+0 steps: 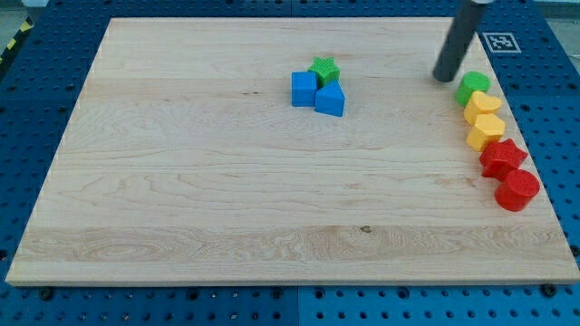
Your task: Point your arm closer to the blue cube
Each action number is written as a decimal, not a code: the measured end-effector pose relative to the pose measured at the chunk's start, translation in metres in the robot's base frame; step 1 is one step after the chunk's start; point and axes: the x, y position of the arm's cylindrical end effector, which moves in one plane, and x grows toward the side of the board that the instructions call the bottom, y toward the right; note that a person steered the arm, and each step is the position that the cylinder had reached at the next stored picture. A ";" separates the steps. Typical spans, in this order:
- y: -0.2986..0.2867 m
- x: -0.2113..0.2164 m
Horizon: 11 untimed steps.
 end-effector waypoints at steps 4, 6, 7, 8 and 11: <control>-0.217 -0.054; -0.228 -0.054; -0.248 -0.051; -0.249 -0.046; -0.208 -0.010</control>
